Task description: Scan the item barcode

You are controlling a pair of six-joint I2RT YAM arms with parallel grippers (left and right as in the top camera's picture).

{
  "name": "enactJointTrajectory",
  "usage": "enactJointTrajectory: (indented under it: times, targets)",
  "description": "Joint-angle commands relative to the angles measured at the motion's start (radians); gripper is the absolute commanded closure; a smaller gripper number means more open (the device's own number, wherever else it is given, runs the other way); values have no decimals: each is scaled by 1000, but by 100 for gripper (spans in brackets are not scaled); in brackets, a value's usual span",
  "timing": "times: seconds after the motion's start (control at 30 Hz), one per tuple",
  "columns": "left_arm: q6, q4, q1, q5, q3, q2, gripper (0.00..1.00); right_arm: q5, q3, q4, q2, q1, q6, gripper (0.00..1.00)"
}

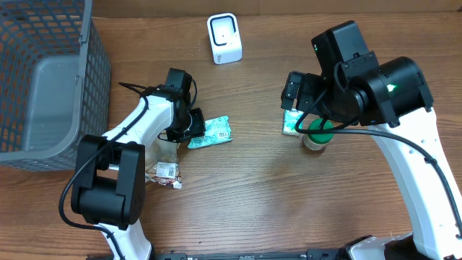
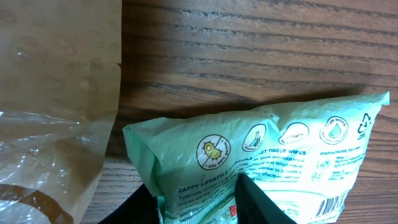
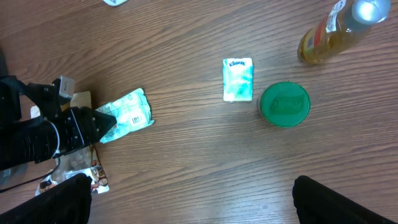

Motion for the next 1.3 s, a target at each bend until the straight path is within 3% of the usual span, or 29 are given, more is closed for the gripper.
enactJointTrajectory:
  times: [0.0, 1.27]
  targets:
    - [-6, -11, 3, -34, -30, 9, 65, 10, 2, 5, -8, -6, 0, 0]
    - [-6, -23, 3, -57, -30, 9, 64, 10, 3, 5, -8, -6, 0, 0]
